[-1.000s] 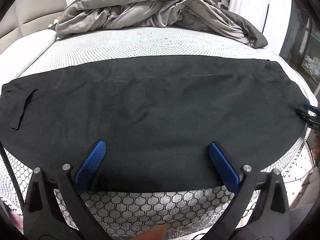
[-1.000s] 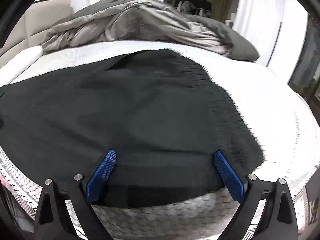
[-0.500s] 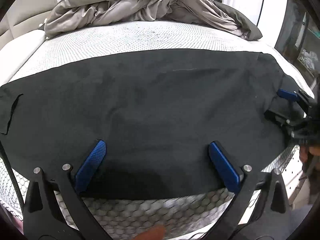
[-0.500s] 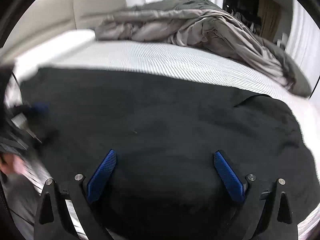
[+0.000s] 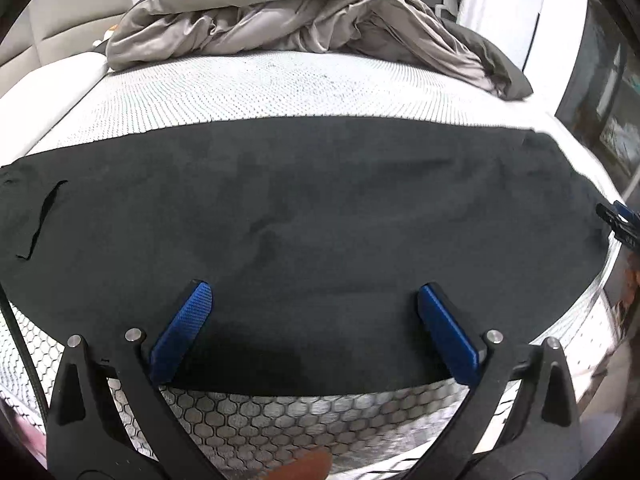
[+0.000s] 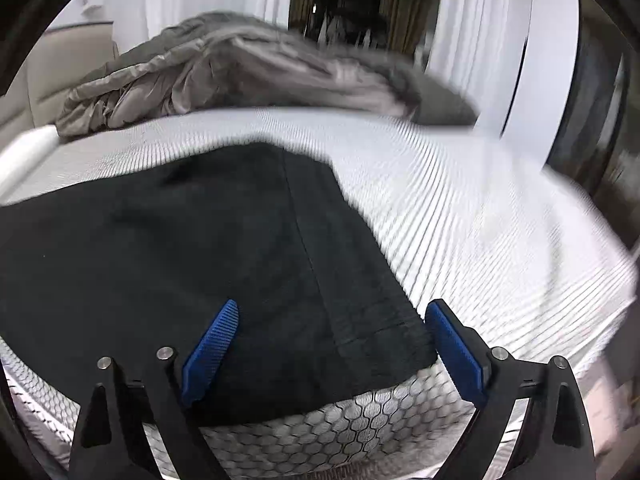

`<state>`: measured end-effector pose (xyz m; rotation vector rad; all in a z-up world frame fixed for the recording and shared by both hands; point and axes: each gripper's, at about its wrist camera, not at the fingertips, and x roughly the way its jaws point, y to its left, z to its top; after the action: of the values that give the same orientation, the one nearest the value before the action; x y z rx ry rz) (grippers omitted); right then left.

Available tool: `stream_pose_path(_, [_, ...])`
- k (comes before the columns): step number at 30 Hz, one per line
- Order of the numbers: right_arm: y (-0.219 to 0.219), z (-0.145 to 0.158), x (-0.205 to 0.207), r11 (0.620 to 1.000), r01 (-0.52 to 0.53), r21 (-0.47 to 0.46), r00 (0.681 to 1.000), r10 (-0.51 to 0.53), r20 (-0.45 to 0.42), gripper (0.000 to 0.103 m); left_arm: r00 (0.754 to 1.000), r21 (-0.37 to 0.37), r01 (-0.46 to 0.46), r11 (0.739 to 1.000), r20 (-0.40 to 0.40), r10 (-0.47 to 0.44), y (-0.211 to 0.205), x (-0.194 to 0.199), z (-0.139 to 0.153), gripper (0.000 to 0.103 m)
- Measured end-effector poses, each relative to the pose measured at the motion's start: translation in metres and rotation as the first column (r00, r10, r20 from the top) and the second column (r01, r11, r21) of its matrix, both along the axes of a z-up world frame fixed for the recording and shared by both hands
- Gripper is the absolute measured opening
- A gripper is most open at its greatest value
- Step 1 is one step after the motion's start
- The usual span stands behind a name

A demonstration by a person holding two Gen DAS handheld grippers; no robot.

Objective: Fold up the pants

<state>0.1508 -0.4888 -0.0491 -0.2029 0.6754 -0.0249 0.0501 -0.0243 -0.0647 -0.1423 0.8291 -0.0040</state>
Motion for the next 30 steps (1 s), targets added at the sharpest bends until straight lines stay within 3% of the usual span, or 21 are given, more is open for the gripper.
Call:
stream_pose_path(3, [0.031, 0.025, -0.009, 0.998, -0.066, 0.012, 0.997, 0.066, 0.048, 0.096, 0.999, -0.02, 0.035, 0.999, 0.022, -0.035, -0.013, 0.011, 0.016, 0.102])
stream_pose_path(5, [0.055, 0.031, -0.003, 0.987, -0.154, 0.048, 0.988, 0.153, 0.024, 0.096, 0.998, -0.013, 0.063, 0.998, 0.009, -0.062, -0.029, 0.027, 0.022, 0.102])
stream_pose_path(7, [0.099, 0.025, 0.009, 0.962, -0.262, 0.081, 0.964, 0.264, -0.022, 0.096, 0.996, 0.01, 0.072, 0.997, -0.048, -0.071, -0.046, 0.048, 0.017, 0.102])
stream_pose_path(10, [0.15, 0.015, 0.016, 0.941, -0.338, 0.035, 0.939, 0.339, -0.053, 0.096, 0.984, 0.027, 0.086, 0.996, -0.16, -0.081, -0.057, 0.069, -0.003, 0.102])
stream_pose_path(14, [0.182, -0.011, 0.034, 0.902, -0.425, 0.075, 0.894, 0.431, -0.124, 0.096, 0.986, 0.046, 0.114, 0.992, -0.126, -0.108, -0.051, 0.066, -0.011, 0.103])
stream_pose_path(16, [0.182, -0.034, 0.041, 0.915, -0.403, 0.018, 0.899, 0.399, -0.18, 0.096, 0.986, 0.049, 0.119, 0.992, -0.122, -0.113, -0.044, 0.062, -0.009, 0.103])
stream_pose_path(18, [0.162, -0.042, 0.043, 0.925, -0.38, -0.011, 0.912, 0.373, -0.169, 0.096, 0.986, 0.046, 0.116, 0.992, -0.122, -0.109, -0.033, 0.058, -0.007, 0.103])
stream_pose_path(21, [0.103, -0.04, 0.05, 0.973, -0.229, 0.002, 0.964, 0.227, -0.142, 0.096, 0.986, 0.019, 0.115, 0.993, -0.127, -0.111, -0.025, 0.057, -0.008, 0.103])
stream_pose_path(22, [0.081, -0.038, 0.046, 0.986, -0.166, -0.013, 0.979, 0.164, -0.12, 0.09, 0.986, 0.024, 0.115, 0.993, -0.126, -0.111, -0.023, 0.056, -0.009, 0.103])
stream_pose_path(24, [0.061, -0.037, 0.044, 0.982, -0.175, 0.066, 0.974, 0.182, -0.134, 0.09, 0.987, 0.052, 0.109, 0.993, -0.123, -0.102, -0.024, 0.057, -0.013, 0.103])
stream_pose_path(27, [0.075, -0.045, 0.038, 0.982, -0.171, -0.076, 0.978, 0.16, -0.136, 0.091, 0.99, 0.064, 0.088, 0.994, -0.118, -0.08, -0.026, 0.058, -0.017, 0.103])
stream_pose_path(30, [0.073, -0.043, 0.046, 0.987, -0.156, -0.046, 0.978, 0.148, -0.148, 0.093, 0.99, 0.071, 0.078, 0.994, -0.123, -0.069, -0.028, 0.059, -0.016, 0.103])
